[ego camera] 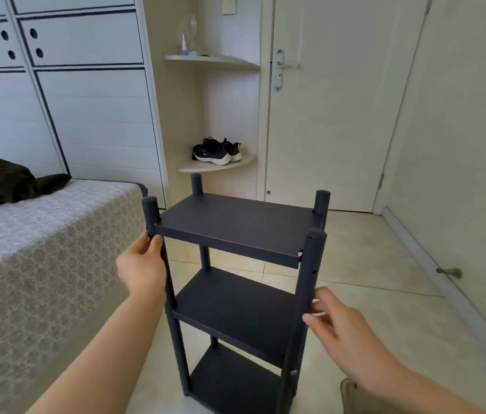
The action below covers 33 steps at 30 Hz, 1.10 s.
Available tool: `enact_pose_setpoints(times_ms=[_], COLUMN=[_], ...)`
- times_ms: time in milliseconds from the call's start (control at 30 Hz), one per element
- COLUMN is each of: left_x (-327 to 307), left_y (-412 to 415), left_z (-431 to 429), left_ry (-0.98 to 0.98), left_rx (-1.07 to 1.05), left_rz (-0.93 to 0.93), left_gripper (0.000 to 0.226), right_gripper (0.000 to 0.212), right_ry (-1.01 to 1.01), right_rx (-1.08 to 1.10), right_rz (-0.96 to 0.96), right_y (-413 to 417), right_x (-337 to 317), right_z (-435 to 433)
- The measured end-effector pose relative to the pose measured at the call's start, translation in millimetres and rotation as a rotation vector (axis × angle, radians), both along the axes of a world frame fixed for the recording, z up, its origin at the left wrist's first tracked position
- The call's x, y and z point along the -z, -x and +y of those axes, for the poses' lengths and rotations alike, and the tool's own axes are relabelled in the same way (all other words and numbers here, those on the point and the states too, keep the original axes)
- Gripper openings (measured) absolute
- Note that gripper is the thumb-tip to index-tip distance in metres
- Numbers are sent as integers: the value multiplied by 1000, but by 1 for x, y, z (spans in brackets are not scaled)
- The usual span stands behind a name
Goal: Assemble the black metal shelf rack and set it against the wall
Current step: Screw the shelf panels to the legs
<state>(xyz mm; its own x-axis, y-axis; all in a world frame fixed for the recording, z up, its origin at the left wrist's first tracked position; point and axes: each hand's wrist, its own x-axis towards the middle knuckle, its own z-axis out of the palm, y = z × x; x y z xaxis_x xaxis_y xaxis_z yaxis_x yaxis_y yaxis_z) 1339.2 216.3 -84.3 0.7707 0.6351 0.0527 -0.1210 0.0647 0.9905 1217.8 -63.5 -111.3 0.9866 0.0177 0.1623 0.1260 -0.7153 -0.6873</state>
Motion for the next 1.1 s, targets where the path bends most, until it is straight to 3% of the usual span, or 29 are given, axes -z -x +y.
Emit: enact_pose_setpoints(times_ms=[133,233,300,400,567,733,967,1100], left_x=[-5,-2,-2,-11,-11,-1,-2,-2], left_y=[2,12,22,42,70,83,83,79], left_z=[-10,-19,-29,-52,-88,-119,-138,-143], left_ry=[-40,-210,-211,-71,294,345,355,327], left_rx=[76,148,189,328,829,1001,917,909], left_rz=[-19,67,128,202,104,87,3,-35], left_gripper=[47,62,70,69,36,56,82,84], right_gripper=[16,20,22,20,19,16,29,34], right_ry=[-36,-56,-65,-77,-61,-94,-110,-39], right_rx=[-10,-13,-14,-4,4,-11,-39,-61], right_rz=[1,1,0,-5,-2,-6,2,-1], right_y=[-2,0,0,0,3,5,8,9], right_x=[-1,-2,-3,-5,-6,-6,-8,-10], right_z=[0,2,4,3,5,7,7,3])
